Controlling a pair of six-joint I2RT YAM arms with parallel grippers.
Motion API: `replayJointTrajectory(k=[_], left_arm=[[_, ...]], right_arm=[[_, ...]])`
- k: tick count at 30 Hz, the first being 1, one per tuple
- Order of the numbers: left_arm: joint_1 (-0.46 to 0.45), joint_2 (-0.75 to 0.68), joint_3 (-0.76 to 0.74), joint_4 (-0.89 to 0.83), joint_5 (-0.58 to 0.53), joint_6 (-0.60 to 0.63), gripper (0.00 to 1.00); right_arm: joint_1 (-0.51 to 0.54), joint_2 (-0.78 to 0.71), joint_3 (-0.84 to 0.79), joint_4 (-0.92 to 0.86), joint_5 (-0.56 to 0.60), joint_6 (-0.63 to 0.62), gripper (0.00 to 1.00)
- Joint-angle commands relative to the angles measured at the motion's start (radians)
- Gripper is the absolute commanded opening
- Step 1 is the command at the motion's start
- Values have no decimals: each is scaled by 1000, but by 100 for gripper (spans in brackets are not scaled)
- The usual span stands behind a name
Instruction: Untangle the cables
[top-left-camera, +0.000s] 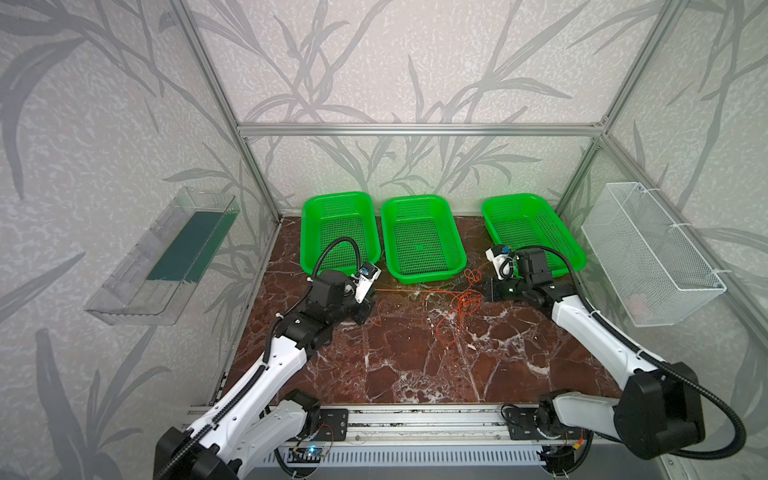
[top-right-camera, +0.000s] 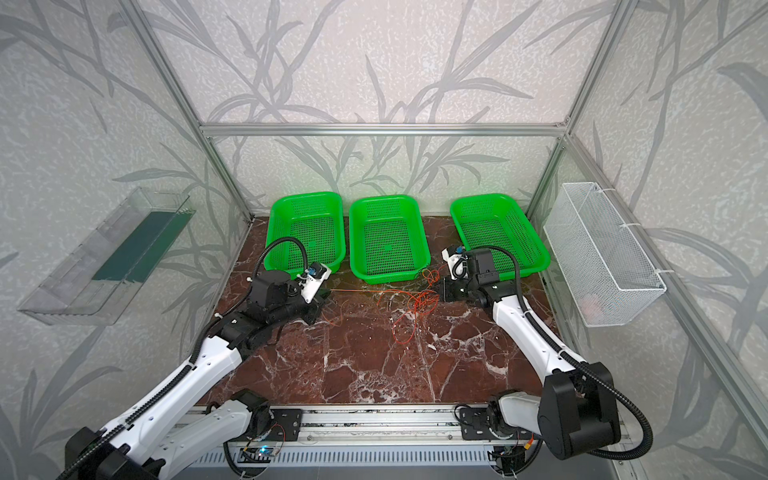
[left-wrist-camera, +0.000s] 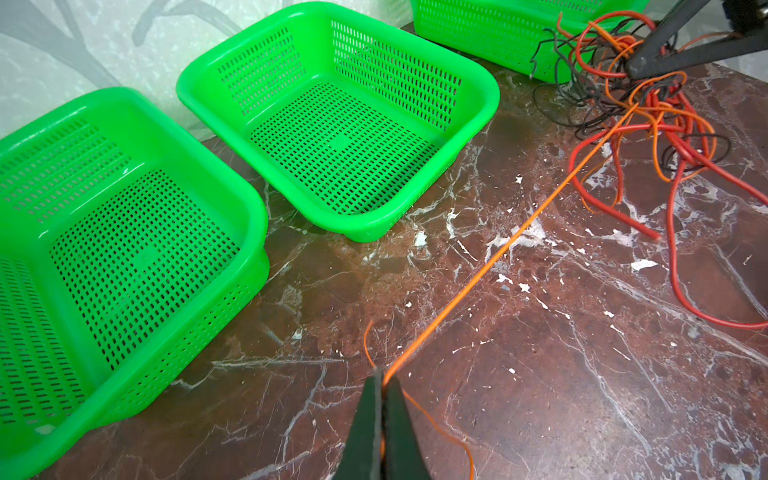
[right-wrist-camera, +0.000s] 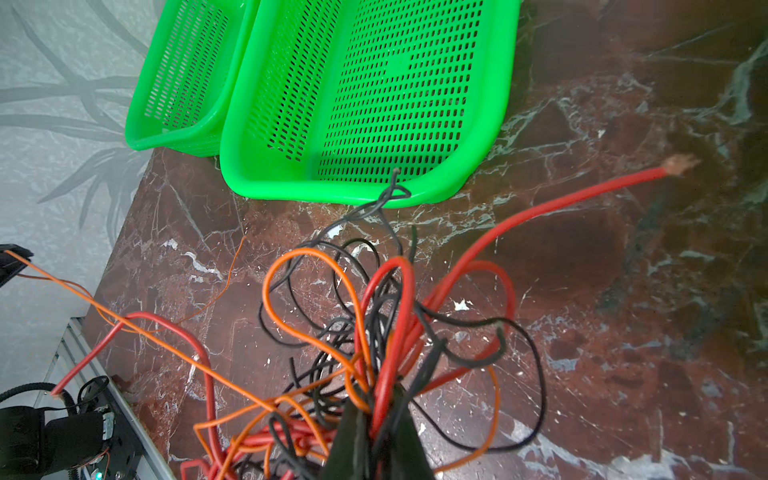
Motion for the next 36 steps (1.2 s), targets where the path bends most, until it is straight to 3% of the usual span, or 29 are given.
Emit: replayJointTrajectory(k=[1,4,9,11,14,16,20,26,33,36], left_arm=[[89,-9,-3,-91,-195,1,0],[86,5,-23,-58,-24,-13,0],[32,41,-38,-11,128,-34,2],[-6,52,-34,-6,136,-26,17],[-64,65,-21,13,153,-24,47],[-109,78,-5,32,148,-32,57],[-196,117,31,72,131,-41,64],[-309,187,98,183,88,-77,63],[-374,376,238,242,62,-76,43],[-379,445,273,233,82,-84,42]], right_arm=[[-91,-20,-39,-54,231,-34,4],[-85,-32,-74,58,75,-14,3],[10,-52,-103,203,-9,-14,3],[45,-52,-96,217,-8,-18,3],[66,-51,-98,265,-20,29,3],[77,-56,-106,309,-35,62,3],[111,-49,-95,342,-68,75,3],[160,-44,-87,371,-81,74,3],[205,-43,-85,401,-81,88,3],[213,-49,-85,407,-79,91,3]])
